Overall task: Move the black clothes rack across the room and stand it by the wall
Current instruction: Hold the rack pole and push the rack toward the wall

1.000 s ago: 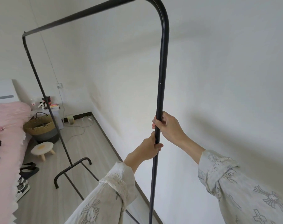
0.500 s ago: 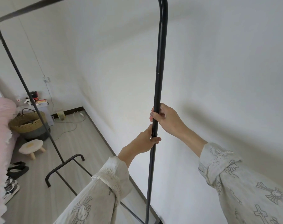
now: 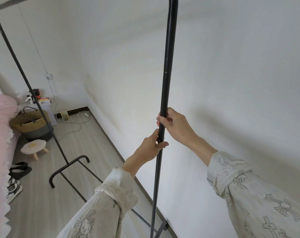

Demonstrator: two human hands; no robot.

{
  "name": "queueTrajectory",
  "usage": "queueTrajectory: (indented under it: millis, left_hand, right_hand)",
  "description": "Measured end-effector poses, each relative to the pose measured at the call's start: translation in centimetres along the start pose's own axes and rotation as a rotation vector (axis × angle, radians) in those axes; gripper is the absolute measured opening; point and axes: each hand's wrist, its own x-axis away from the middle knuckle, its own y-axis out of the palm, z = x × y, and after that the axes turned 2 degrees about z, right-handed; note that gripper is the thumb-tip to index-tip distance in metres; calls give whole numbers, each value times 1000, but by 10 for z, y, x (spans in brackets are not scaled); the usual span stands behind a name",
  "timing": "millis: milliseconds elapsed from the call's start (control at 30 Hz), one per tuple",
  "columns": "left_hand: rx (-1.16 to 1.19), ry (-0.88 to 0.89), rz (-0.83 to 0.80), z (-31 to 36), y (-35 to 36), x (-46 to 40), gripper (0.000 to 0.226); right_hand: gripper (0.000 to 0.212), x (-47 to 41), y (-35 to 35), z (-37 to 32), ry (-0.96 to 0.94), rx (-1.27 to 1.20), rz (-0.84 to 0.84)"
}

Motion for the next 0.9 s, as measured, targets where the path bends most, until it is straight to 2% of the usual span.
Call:
queueTrajectory:
  millis: [167, 333, 467, 600, 733, 900]
  left_hand:
    - [0, -18, 14, -1, -2, 16, 15]
    - [3, -44, 10, -2, -5, 33, 27]
    - [-11, -44, -41, -14, -15, 59, 32]
    - [-61, -9, -60, -34, -41, 90, 30]
    - [-73, 9, -83, -58, -82, 131, 25]
    - [-80, -44, -29, -113, -167, 191, 26]
  right_hand:
    - [31, 12, 8, -8, 18, 141, -10]
    - [42, 30, 11, -14, 52, 270, 18]
    - [39, 50, 21, -23, 92, 334, 102]
    - [32, 77, 34, -31, 191, 575, 141]
    - [36, 110, 71, -57, 356, 706, 49]
    - [31, 123, 160, -110, 269, 642, -126]
